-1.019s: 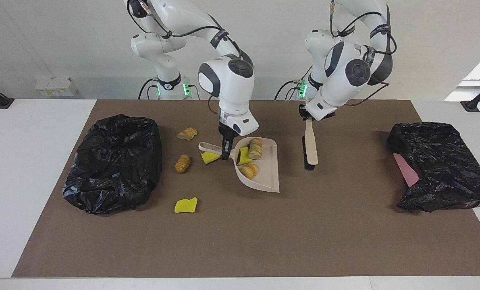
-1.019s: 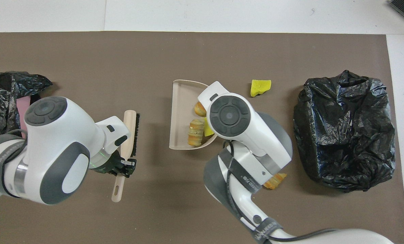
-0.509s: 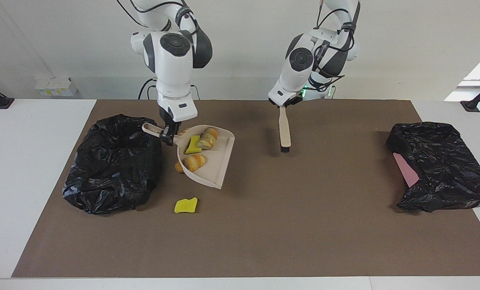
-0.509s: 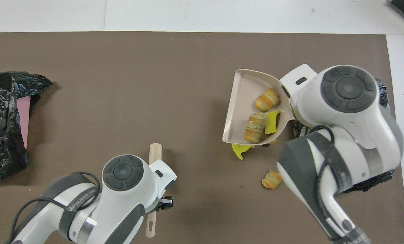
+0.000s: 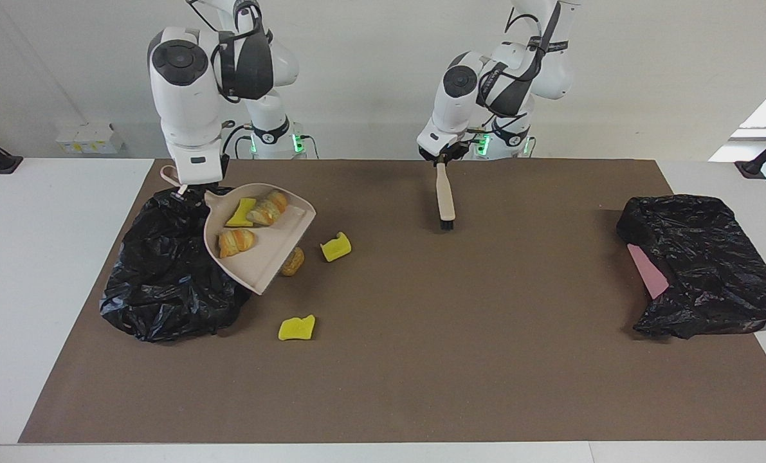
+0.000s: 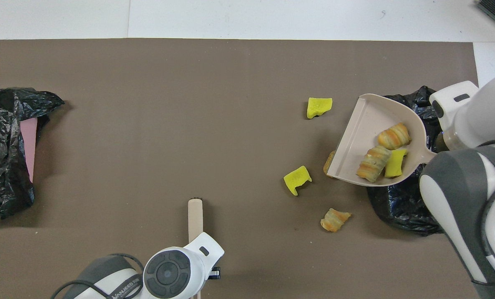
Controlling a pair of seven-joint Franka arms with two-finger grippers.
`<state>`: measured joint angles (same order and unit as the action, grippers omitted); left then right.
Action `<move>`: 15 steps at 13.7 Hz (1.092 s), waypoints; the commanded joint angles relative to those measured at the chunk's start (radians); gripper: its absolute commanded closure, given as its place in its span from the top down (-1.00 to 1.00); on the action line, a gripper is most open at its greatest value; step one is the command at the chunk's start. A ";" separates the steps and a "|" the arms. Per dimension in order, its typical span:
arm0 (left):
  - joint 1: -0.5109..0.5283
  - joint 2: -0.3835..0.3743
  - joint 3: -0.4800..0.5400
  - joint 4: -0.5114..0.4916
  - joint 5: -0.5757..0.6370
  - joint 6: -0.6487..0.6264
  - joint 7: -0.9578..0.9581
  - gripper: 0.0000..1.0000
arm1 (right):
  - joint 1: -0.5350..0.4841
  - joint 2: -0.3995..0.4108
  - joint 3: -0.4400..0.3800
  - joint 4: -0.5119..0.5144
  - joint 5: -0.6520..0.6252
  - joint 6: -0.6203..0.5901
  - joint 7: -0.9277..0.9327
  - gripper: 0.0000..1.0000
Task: Sweep and dump trash in bin
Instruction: 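Carry the loaded dustpan with the right gripper over the black bag, then tip the dustpan into the black bag with the right gripper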
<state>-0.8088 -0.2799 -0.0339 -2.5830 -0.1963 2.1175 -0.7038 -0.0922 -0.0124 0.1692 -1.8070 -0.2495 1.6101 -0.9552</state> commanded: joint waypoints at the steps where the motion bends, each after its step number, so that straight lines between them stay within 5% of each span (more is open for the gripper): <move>1: -0.036 -0.018 0.015 -0.057 0.006 0.082 -0.039 -0.46 | -0.073 -0.035 0.009 -0.028 0.026 -0.045 -0.008 -1.00; 2: -0.035 -0.010 0.017 -0.049 0.006 0.085 -0.037 0.99 | -0.093 -0.040 0.009 -0.032 0.027 -0.050 -0.010 -1.00; 6: 0.003 0.054 0.023 0.048 0.006 0.073 -0.030 1.00 | -0.204 -0.058 0.007 -0.066 0.021 -0.058 -0.011 -1.00; 9: 0.138 0.126 0.023 0.173 0.009 -0.019 0.004 1.00 | -0.274 -0.055 0.007 -0.069 0.012 -0.035 -0.010 -1.00; 15: 0.359 0.244 0.023 0.360 0.020 -0.059 0.162 1.00 | -0.247 0.035 0.009 0.001 -0.066 -0.132 0.065 -1.00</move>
<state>-0.5138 -0.0813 -0.0021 -2.3025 -0.1910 2.0989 -0.5855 -0.3527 -0.0257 0.1709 -1.8471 -0.2755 1.5362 -0.9391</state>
